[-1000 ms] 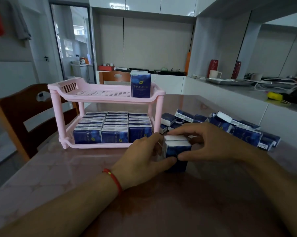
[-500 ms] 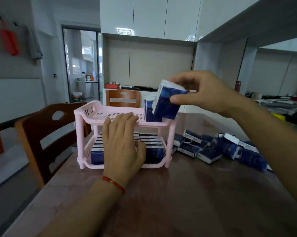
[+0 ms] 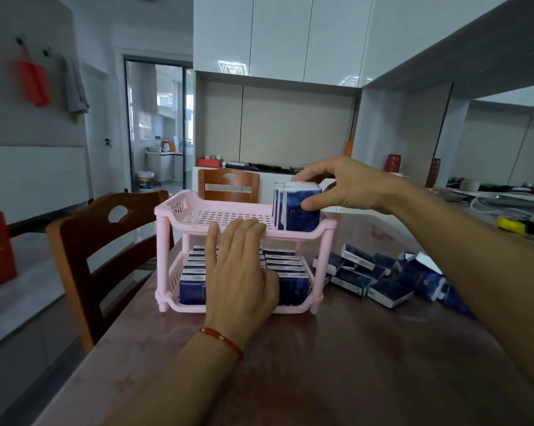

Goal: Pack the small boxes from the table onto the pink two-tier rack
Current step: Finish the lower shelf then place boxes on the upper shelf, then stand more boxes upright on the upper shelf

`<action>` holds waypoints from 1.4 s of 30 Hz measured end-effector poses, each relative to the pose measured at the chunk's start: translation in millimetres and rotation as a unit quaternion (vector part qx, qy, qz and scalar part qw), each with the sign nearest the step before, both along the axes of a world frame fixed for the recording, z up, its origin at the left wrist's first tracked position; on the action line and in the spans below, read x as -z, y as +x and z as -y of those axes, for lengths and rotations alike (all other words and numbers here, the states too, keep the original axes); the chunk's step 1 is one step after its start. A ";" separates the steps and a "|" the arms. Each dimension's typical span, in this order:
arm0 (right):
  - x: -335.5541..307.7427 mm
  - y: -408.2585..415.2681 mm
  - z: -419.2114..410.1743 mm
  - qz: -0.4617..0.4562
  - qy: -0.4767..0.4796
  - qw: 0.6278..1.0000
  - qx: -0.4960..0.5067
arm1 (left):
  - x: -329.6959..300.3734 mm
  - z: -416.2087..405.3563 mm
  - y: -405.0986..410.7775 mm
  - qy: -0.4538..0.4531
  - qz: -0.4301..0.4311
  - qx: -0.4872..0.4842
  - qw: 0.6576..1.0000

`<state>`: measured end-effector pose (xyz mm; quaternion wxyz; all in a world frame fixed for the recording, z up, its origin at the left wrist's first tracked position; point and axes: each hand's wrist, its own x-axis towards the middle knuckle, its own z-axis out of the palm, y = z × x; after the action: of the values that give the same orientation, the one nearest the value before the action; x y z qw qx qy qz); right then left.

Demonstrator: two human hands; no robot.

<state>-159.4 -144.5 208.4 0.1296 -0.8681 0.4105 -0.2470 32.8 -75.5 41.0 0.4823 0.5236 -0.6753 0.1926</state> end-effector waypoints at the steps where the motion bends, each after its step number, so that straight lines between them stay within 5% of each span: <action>1: 3.0 0.1 3.1 -0.010 -0.004 1.000 0.010 | 0.5 0.4 -0.1 -0.001 -0.001 0.000 1.000; 16: -2.3 48.2 2.5 -0.110 -0.022 0.993 0.025 | 1.2 0.4 -1.8 -0.004 -0.009 0.004 1.000; 21: 0.6 68.9 13.0 -0.128 0.122 0.983 0.044 | 1.0 -0.1 -0.8 -0.005 -0.008 0.010 1.000; 27: -3.5 67.3 6.6 -0.108 0.142 0.983 0.050 | 2.1 0.3 -1.4 0.001 -0.009 0.015 1.000; 39: 12.4 -22.6 -1.1 0.161 -0.039 0.983 0.083 | 2.0 -2.2 -1.4 0.003 -0.009 0.023 1.000; 42: 53.6 -68.6 -7.8 0.142 -0.101 0.973 0.154 | 0.4 -7.8 -9.9 -0.008 0.005 0.028 1.000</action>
<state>-227.9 -136.7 154.9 0.0584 -0.7593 0.4891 -0.4253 22.8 -67.7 40.5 0.4882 0.4997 -0.6905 0.1873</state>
